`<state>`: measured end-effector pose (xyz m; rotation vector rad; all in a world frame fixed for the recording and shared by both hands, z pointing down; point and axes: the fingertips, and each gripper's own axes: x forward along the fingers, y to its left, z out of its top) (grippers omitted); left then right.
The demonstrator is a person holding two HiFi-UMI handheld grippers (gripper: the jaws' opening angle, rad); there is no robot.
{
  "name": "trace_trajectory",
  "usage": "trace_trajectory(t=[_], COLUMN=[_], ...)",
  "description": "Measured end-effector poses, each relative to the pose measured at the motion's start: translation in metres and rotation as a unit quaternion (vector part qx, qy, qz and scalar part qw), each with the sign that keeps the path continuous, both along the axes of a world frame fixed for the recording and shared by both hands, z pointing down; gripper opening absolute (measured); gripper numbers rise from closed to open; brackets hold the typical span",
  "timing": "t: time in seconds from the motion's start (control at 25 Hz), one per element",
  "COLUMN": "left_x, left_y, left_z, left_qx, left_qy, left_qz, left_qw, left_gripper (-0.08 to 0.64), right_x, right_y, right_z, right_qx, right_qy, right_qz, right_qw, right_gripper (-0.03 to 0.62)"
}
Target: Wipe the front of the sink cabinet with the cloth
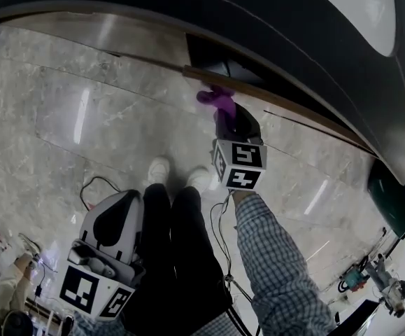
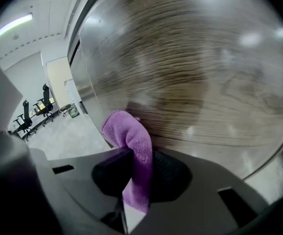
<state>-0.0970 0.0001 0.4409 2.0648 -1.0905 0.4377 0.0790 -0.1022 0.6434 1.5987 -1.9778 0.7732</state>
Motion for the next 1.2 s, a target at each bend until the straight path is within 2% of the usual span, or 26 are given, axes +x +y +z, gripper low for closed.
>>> trace_trajectory(t=[0.48,0.8,1.2], left_x=[0.074,0.114,0.143], left_y=[-0.001,-0.002,0.007], left_z=[-0.007,-0.009,-0.01], left_qx=[0.0,0.004,0.002], left_qy=[0.0,0.005,0.007], left_qz=[0.06,0.089,0.117], left_qw=[0.9982,0.996,0.9931], left_gripper=[0.011,0.011,0.011], right_x=[0.131,0.213,0.286], right_y=[0.031,0.052,0.084], right_z=[-0.006,-0.007,-0.014], right_qx=[-0.007,-0.015,-0.027], right_qy=[0.027,0.063,0.1], right_qz=[0.096,0.138,0.183], right_qw=[0.995,0.988,0.978], right_gripper=[0.077,0.077,0.077])
